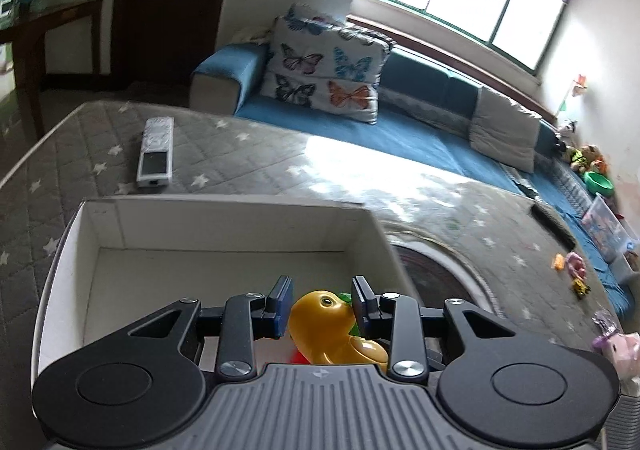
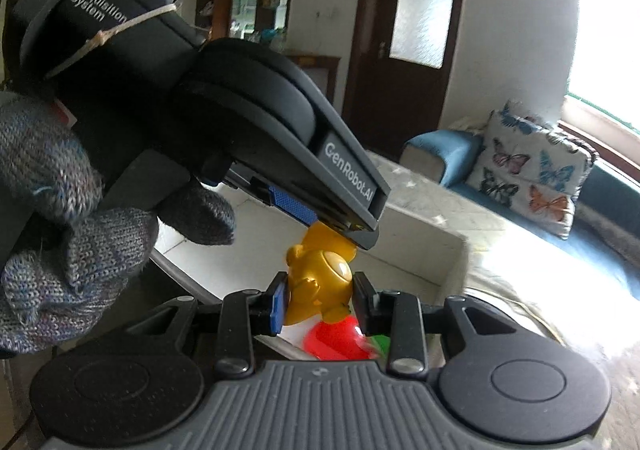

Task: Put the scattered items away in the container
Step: 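Carry the small yellow duck with the left gripper over the white box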

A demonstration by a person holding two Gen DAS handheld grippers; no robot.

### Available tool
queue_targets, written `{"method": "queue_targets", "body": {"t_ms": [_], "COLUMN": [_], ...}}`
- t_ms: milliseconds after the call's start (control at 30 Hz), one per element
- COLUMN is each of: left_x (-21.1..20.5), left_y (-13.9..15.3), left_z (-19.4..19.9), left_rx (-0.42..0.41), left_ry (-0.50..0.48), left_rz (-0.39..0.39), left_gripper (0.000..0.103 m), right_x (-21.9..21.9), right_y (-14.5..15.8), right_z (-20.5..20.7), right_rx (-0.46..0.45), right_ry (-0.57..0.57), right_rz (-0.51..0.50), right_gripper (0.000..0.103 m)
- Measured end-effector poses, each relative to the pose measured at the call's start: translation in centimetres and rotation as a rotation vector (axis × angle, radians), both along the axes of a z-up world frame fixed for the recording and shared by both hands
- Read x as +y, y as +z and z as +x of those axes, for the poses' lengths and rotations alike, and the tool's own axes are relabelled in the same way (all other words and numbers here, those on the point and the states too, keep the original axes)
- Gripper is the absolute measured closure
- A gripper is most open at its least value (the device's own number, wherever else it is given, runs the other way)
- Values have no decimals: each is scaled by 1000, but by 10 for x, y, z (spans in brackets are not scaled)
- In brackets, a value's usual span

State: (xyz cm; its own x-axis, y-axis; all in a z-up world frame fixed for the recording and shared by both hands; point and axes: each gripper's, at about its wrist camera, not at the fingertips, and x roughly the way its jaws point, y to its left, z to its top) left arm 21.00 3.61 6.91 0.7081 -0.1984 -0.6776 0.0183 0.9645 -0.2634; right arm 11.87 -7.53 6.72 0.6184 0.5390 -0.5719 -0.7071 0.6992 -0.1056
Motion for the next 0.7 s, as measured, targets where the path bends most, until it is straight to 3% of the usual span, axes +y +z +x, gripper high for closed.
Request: {"method": "queue_targets", "body": {"t_ms": [300,700], "left_x": [26,32], "left_y": [-28,-44], "left_z": [20,31], "left_rx": [81,136], "left_ry": [39,43], "left_rz": [-18,-23], "left_gripper": [68,70], "right_x": [30,39], "right_y": [-28,-36], "right_z": [27,50], "right_rx": [77,150], "right_ry": [48,56], "right_rz": [-69,-92], "right_gripper": [71,70]}}
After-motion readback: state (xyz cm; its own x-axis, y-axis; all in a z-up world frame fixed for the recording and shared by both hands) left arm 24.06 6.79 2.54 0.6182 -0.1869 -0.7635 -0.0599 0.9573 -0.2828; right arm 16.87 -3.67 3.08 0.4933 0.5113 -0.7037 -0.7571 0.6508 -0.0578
